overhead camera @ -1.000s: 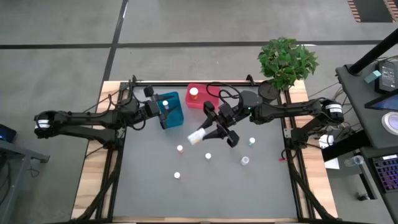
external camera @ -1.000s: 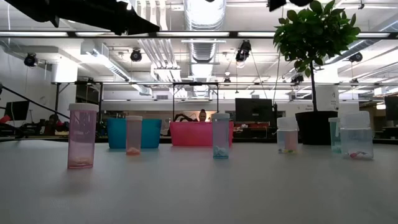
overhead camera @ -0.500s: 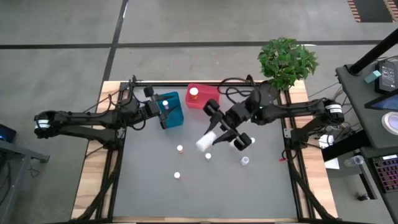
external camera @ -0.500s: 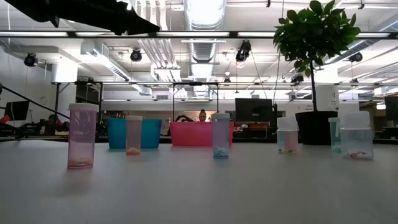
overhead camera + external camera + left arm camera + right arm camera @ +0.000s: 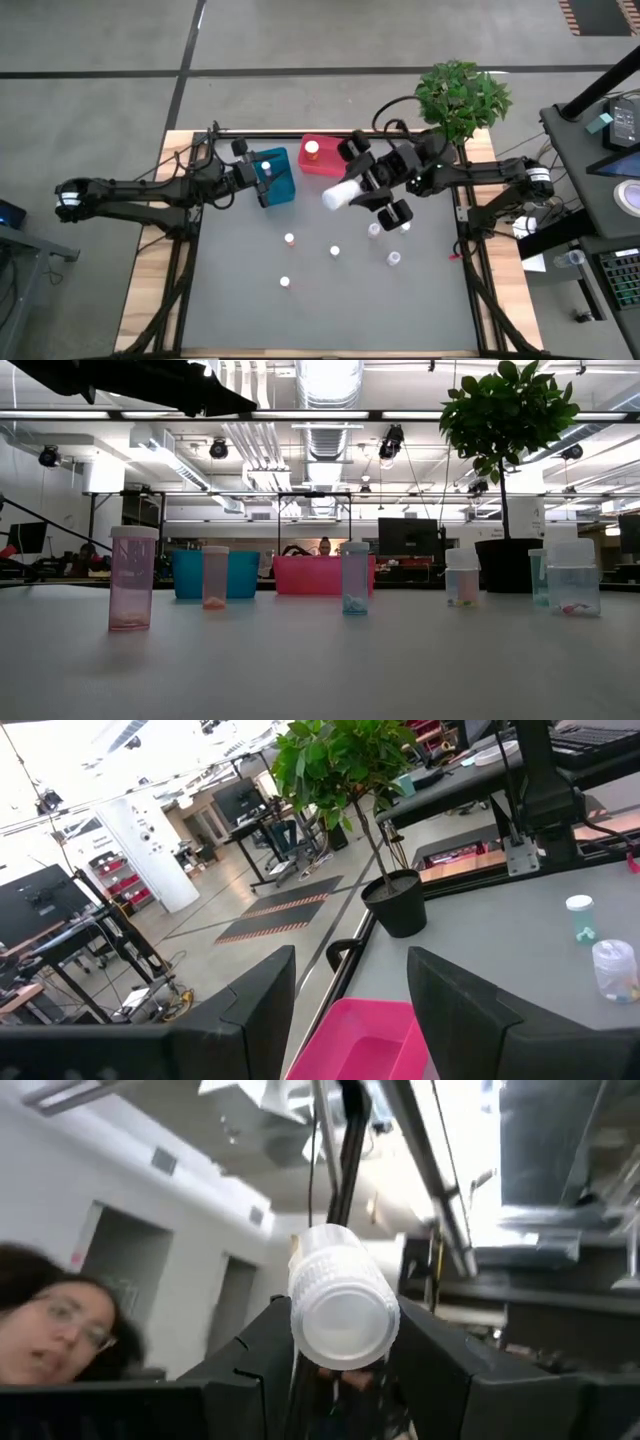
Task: Pick and place medicine bottles into bin by pill shape (circle, oval)
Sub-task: Put the top white capsule bottle into the red bin, then put the orange tablet bottle into the blue bin
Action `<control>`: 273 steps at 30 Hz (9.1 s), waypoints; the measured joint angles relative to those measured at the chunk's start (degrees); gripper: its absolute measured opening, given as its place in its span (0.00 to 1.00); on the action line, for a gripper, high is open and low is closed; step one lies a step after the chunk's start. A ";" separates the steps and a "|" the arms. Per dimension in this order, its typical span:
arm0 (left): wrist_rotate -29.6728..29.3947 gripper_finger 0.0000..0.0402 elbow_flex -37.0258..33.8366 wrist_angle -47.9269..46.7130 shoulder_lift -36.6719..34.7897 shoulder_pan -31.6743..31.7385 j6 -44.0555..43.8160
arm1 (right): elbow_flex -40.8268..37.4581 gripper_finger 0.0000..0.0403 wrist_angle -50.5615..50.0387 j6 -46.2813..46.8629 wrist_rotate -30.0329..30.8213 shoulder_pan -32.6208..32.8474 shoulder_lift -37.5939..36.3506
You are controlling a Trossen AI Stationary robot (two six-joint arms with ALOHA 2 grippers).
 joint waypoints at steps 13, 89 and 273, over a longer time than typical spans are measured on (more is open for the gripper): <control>0.00 0.44 0.00 0.00 0.00 -0.01 0.00 | 1.41 0.34 4.04 1.05 2.45 0.02 0.00; -2.19 0.44 -0.07 -0.46 -0.11 -0.02 0.48 | 56.53 0.34 -122.23 -17.63 36.87 -27.43 51.43; 5.46 0.52 7.97 -33.00 27.39 -19.65 -35.65 | -41.67 0.41 -29.28 -29.94 53.24 9.60 -18.29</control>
